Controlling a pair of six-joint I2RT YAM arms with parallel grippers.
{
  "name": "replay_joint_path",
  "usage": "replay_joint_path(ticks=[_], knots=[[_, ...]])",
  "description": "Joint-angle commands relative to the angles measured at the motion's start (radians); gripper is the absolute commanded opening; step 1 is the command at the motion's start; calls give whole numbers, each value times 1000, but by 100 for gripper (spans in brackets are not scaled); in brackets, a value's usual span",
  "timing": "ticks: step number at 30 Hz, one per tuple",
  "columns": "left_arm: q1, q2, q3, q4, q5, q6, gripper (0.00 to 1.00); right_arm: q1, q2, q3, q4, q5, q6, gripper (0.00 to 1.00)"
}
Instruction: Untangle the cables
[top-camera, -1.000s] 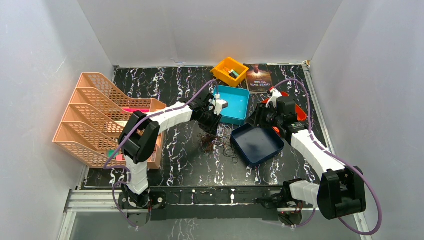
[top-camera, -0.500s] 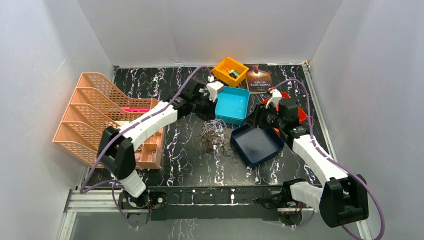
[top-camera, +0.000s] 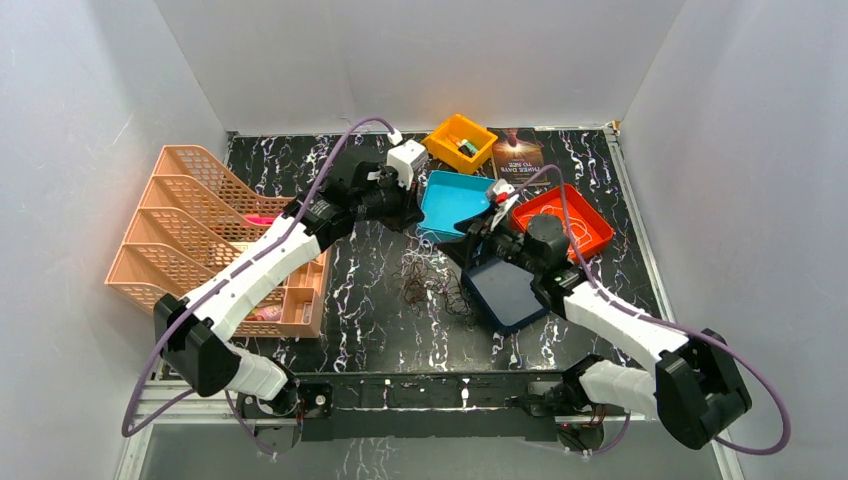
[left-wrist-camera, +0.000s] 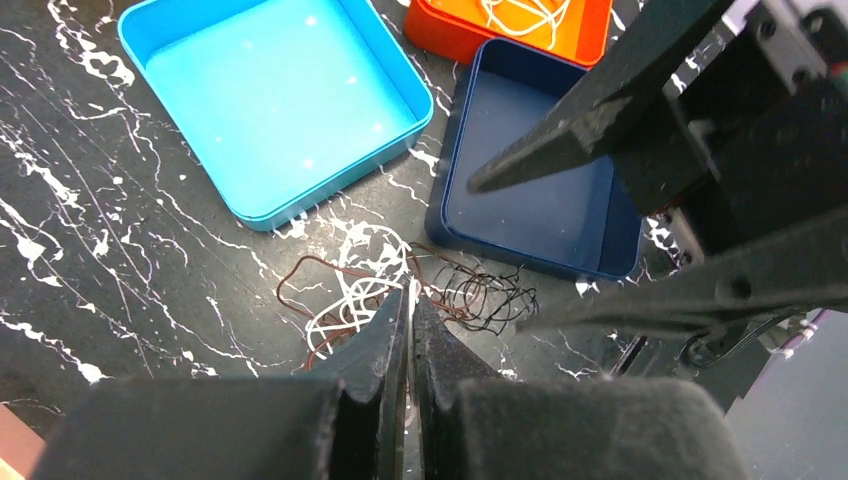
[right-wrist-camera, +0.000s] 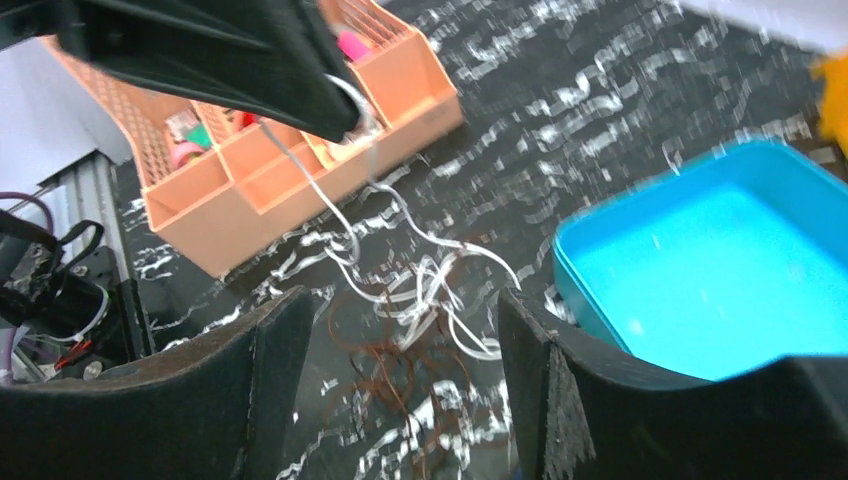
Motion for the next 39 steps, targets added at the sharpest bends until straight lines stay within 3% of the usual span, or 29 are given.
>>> replay_joint_path(ticks=[1,13,23,29,39], knots=[[1,-80,46,-17,-26,-37,0,76,60,-16,388,-18,-92,77],[1,-136,106,-66,-28,-37,0,162,255,141,528,-94,-177,83],[1,-152,133,-84,14,-39,0,196,353,201,595,-19,-171,81],[0,-172,179,-91,31,-45,0,196,435,237,603,-42,-113,71],[1,-194,289,-93,-108,-66,0,198,474,202,478,-46,-38,56]])
